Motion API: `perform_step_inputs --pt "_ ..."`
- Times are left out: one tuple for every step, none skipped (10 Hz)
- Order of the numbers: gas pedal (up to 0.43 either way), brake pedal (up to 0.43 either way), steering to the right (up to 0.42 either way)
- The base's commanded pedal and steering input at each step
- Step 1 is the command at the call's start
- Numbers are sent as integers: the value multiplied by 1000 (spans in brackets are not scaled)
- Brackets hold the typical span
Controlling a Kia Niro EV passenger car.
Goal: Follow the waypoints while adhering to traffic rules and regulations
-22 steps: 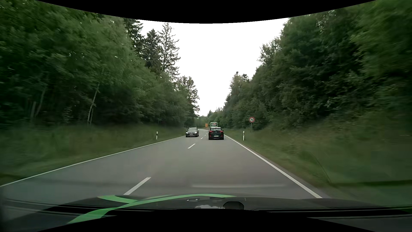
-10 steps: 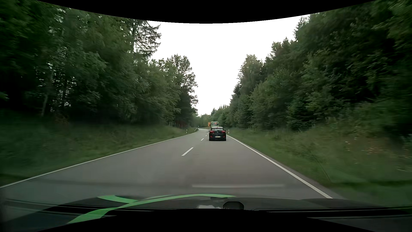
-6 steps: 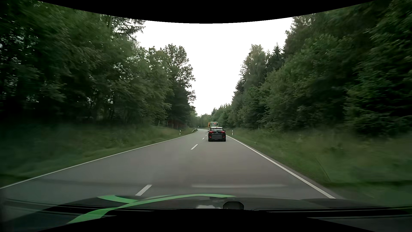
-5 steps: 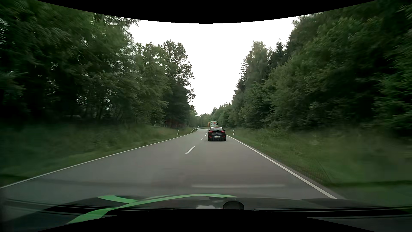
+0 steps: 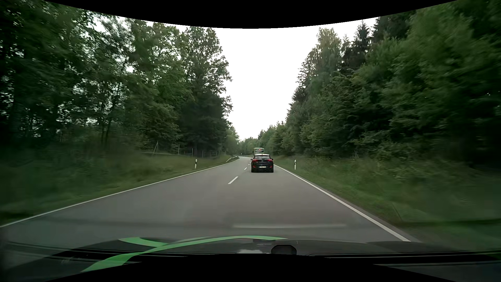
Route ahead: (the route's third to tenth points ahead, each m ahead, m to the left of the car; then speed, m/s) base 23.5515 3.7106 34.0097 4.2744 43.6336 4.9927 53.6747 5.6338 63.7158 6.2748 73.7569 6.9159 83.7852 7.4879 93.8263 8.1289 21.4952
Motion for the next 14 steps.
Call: perform_step_inputs --pt "150 0 -3" --pt "157 0 -3" --pt "157 0 -3" --pt "157 0 -3" --pt "157 0 -3" --pt "157 0 -3" --pt "150 0 -4" --pt "150 0 -4" --pt "150 0 -4" --pt "169 0 -4" --pt "189 0 -4" --pt "189 0 -4" --pt "189 0 -4" --pt "209 0 -4"
